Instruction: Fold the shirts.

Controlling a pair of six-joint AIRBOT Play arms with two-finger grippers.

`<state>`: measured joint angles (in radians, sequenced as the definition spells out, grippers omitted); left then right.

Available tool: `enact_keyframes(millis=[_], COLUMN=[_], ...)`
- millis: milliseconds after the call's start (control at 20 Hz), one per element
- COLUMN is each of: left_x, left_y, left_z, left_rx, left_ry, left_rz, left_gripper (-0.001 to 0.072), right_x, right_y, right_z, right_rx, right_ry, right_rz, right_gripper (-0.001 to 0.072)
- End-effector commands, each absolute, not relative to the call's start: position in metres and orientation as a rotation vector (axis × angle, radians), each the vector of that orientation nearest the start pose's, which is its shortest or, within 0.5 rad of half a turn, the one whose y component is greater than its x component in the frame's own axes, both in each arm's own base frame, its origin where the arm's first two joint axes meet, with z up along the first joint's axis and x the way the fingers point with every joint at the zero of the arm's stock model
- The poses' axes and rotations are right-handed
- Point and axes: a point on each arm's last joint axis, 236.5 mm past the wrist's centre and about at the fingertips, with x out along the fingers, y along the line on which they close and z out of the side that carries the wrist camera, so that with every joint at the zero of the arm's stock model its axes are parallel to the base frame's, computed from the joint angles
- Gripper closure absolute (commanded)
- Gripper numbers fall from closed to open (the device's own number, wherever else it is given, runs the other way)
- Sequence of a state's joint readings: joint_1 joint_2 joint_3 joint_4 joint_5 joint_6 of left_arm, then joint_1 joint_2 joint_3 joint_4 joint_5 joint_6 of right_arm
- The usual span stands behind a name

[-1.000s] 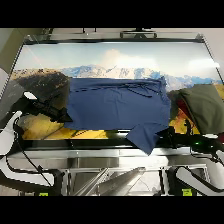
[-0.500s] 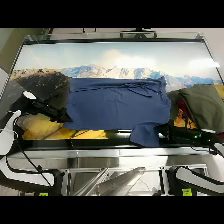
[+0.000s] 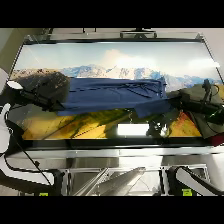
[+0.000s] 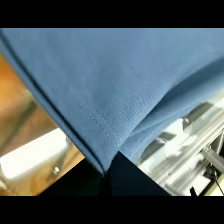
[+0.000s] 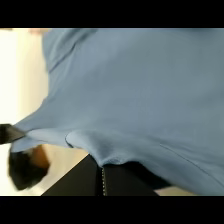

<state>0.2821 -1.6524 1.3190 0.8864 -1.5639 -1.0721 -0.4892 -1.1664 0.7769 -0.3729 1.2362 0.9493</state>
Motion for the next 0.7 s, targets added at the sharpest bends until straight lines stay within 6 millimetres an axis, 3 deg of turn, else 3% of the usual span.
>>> enact_keyframes(millis=[0,150,350,500,650], left_x=[0.402,0.442,0.509,0.539,0.549], left_y=[-0.05,-0.047,-0.061,-0.069,-0.072], left_z=[-0.018,-0.035,-0.04,-0.059,-0.085], left_rx=[-0.53,-0.524,-0.566,-0.536,-0.546], left_ry=[1.451,1.413,1.255,1.222,1.239], left_rz=[-0.68,-0.665,-0.713,-0.727,-0.729], left_gripper=[0.0685,0.0684,0.0684,0.0684,0.0684], right_x=[0.411,0.458,0.522,0.547,0.551], right_y=[0.04,0.04,0.035,0.029,0.026], right_z=[0.048,0.02,-0.008,-0.028,-0.053], right_rx=[0.81,0.752,0.703,0.684,0.695], right_ry=[0.846,0.851,0.847,0.846,0.875], right_rz=[0.43,0.412,0.426,0.429,0.422], right_gripper=[0.0699,0.0699,0.0699,0.0699,0.0698])
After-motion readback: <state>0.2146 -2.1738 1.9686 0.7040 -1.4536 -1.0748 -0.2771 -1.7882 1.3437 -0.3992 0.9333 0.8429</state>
